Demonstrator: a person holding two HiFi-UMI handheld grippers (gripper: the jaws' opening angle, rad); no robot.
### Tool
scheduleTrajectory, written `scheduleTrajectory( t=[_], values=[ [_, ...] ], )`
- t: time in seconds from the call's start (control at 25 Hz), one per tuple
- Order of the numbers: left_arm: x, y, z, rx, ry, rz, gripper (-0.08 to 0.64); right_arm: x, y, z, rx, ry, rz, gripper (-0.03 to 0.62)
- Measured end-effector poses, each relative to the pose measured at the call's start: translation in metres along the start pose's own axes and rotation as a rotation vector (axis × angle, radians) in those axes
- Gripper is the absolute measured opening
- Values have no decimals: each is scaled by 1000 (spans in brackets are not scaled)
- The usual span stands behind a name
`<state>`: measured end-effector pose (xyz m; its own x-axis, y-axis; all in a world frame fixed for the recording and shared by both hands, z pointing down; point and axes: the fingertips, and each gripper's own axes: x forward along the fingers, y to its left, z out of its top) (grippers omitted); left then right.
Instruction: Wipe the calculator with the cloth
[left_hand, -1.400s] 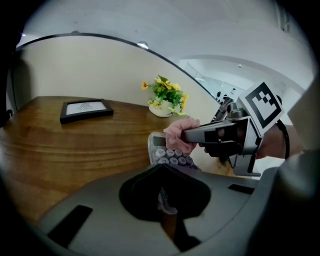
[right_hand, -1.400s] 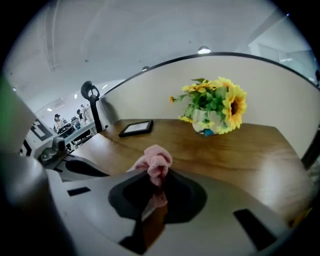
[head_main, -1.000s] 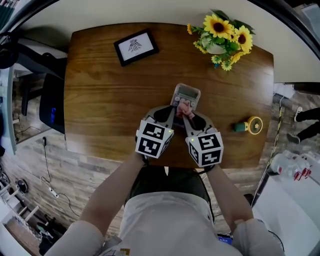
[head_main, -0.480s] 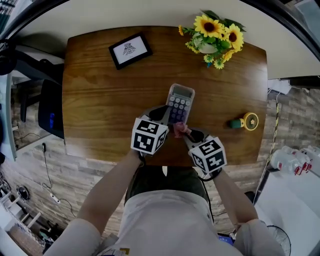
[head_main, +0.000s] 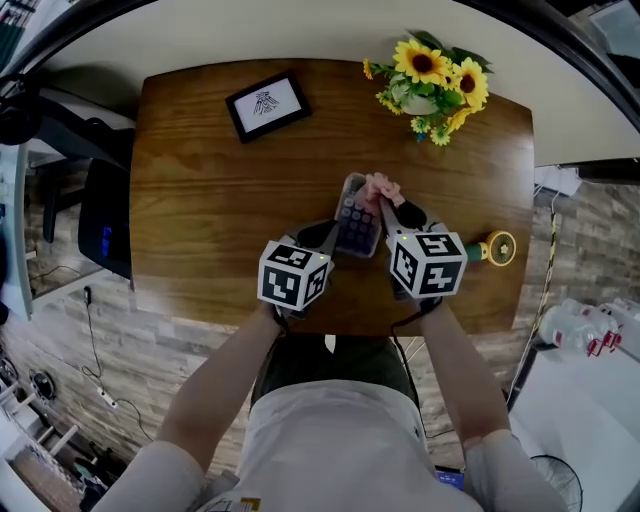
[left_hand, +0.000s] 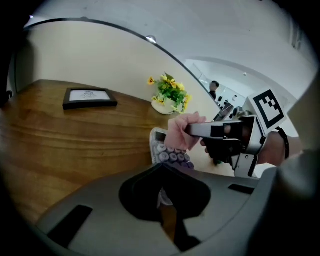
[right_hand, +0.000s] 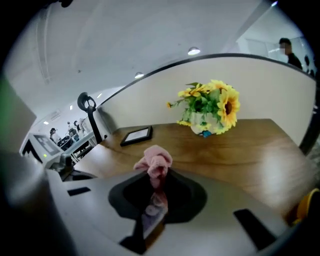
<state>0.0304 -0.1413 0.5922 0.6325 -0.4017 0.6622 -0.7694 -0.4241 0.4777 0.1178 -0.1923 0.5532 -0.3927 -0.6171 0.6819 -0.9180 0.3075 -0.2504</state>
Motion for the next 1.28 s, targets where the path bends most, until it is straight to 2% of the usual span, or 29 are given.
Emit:
scheduleTrajectory(
  t=[0.12, 0.32, 0.6, 0.72, 0.8, 0.88, 1.0, 1.12, 1.16, 1.24, 1.28],
  values=[
    [0, 3, -2, -19, -1, 6, 3, 14, 14, -12, 14, 31, 14, 52],
    [0, 4, -3, -16, -12, 29, 3, 14, 44, -39, -43, 74, 49, 52],
    [-1, 5, -2, 3, -43, 60, 3, -14, 80, -80, -120, 157, 163, 51],
    [-2, 6, -2, 16, -41, 60, 3, -26, 95, -114, -161, 286, 257, 49],
    [-2, 5, -3, 23, -40, 62, 5, -38, 96, -142, -125, 372, 311, 49],
    [-1, 4, -4, 21, -45, 60, 5, -51, 85, -154, -79, 385, 315, 49],
    [-1, 5, -3, 6, -46, 50, 5, -60, 64, -137, -58, 334, 283, 49],
    [-6, 0, -3, 15, -49, 42, 9, -57, 52, -95, -81, 251, 265, 49],
    [-7, -3, -4, 26, -47, 41, 53, -54, 50, -80, -93, 222, 264, 49],
    [-8, -13, -8, 65, -34, 42, 194, -45, 49, -50, -114, 168, 265, 49],
    [-8, -17, -10, 94, -27, 48, 213, -39, 49, -37, -122, 143, 265, 49]
  ],
)
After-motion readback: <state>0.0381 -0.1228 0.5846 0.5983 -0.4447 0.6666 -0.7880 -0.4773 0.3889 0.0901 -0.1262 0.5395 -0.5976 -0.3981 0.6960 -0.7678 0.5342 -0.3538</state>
